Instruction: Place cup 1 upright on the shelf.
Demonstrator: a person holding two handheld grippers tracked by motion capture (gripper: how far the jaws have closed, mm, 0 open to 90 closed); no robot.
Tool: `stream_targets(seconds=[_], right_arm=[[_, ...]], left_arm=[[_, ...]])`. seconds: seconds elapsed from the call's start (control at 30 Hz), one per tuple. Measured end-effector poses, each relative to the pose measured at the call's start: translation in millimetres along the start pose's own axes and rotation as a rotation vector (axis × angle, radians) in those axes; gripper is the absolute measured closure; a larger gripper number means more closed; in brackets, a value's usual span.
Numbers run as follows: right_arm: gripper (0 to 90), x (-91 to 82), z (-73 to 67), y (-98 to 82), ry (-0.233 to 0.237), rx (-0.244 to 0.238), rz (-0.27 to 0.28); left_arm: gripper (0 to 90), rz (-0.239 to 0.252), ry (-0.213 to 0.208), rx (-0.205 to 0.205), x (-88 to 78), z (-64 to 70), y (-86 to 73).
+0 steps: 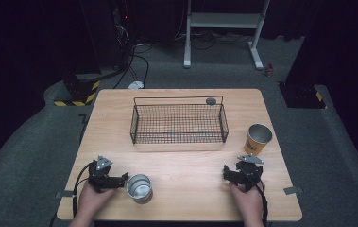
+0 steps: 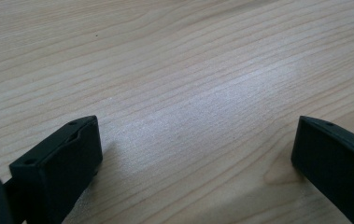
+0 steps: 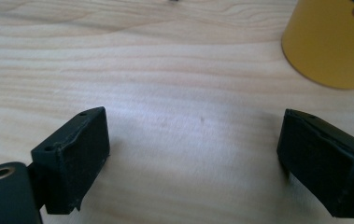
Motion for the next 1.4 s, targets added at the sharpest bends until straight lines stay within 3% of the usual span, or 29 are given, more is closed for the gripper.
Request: stream_targets(seconds=[0.27, 1.4], right_arm=[[8.9, -6.5, -6.4, -6.5, 0.048, -0.054, 0.001], [9.2, -7.1, -7.9, -7.0, 0.066, -0.064, -0.001]], left_arm=[[3.6, 0.004, 0.003, 0.005, -0.2, 0.4, 0.2], [4.6, 0.008, -0.007, 0.009, -0.4, 1.0, 0.6]])
Point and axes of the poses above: each handheld gripper's, and its own axes: x roughly forward along the jaws, y roughly out of its top, z roughly to its right, the point moved 10 cm from there along x, roughly forward along the jaws
